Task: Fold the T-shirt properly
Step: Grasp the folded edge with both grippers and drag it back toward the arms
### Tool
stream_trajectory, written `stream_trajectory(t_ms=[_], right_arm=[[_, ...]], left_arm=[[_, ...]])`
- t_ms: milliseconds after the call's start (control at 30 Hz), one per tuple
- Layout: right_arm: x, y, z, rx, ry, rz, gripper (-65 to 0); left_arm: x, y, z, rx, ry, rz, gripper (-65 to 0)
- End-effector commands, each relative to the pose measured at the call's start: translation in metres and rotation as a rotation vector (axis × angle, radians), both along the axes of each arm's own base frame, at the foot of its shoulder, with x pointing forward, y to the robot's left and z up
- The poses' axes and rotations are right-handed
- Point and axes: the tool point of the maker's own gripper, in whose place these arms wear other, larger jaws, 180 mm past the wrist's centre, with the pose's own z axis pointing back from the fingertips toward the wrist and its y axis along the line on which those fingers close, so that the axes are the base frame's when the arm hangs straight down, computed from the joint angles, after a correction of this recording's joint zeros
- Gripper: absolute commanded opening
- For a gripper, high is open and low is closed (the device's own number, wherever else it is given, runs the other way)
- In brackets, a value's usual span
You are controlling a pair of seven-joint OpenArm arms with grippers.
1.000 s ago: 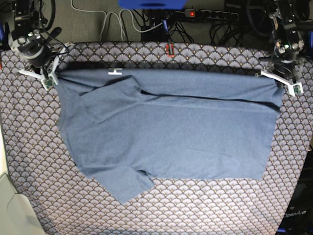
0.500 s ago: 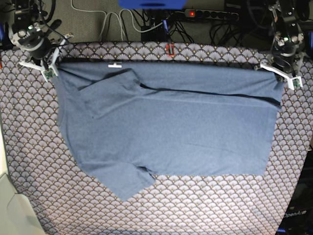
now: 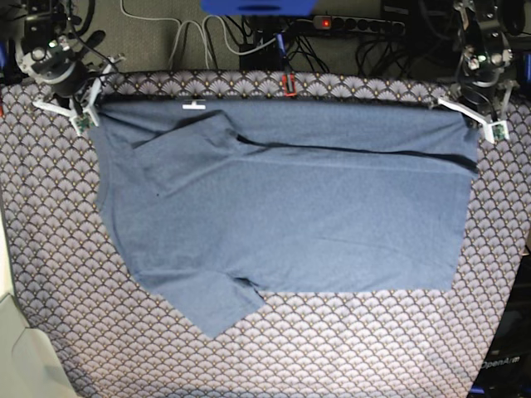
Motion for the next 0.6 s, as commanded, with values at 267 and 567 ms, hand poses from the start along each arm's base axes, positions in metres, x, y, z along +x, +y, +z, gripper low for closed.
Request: stream_trajectory(t_ms=[267,567], right_arm=[[0.005,-0.005,0.007,-0.019,-0.023,0.002,-59.4],[0.001,-0.006,0.005,-0.023,-0.01,0.002,-31.7]], left_arm=[[-0.002,0.003,0.001,0.006,0.032,0.002,-47.8],[-0.003,0.004,0.002,0.002,0.047,0.011,-40.6]])
